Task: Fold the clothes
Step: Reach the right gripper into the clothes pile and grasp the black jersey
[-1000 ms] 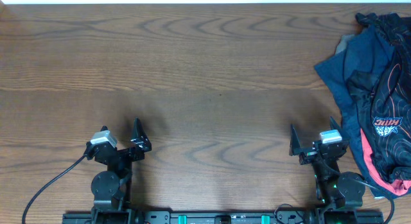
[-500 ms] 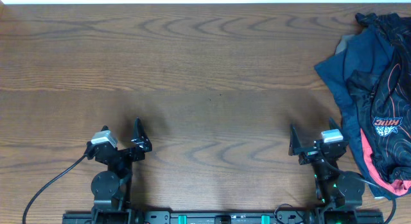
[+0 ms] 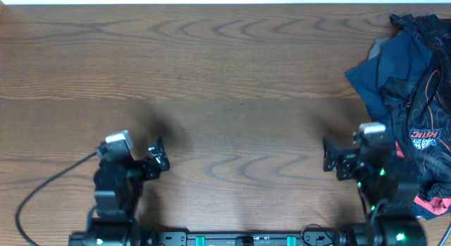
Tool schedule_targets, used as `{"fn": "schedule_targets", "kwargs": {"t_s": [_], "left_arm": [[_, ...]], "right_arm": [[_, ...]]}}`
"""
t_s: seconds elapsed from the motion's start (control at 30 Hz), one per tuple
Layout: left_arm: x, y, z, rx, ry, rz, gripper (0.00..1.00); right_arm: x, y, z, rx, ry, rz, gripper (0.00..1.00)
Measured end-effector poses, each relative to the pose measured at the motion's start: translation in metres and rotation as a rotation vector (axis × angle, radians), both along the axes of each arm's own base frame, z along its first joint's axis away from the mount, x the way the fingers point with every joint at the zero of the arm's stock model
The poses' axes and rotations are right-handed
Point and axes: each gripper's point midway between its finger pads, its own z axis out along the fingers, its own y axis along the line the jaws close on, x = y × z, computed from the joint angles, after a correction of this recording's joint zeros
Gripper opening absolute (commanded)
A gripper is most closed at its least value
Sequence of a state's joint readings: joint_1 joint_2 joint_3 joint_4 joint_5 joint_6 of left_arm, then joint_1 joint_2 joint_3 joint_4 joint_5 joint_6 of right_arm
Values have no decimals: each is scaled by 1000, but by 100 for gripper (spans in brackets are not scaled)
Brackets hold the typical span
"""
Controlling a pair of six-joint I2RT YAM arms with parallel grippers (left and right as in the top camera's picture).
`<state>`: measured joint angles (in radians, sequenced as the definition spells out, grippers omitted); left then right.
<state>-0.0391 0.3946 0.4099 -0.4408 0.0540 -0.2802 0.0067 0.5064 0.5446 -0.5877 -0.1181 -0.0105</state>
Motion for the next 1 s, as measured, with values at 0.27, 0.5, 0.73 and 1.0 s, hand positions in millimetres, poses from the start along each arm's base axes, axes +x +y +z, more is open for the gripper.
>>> {"fn": "schedule_targets", "kwargs": {"t_s": [0.27,0.5,0.73,1.0], "left_arm": [[9,-1,36,4,157,-3,98],[14,-1,23,7,231,-3,98],[15,-2,20,5,245,-6,98],[15,-2,20,3,245,-9,98]], "right_arm": [[21,-11,-17,-23,381,-50,99],[30,-61,-47,-130,552,-315,99],[5,-144,-94,-238,780,-699,95],[-15,-186,-128,-214,907,-876,82]]}}
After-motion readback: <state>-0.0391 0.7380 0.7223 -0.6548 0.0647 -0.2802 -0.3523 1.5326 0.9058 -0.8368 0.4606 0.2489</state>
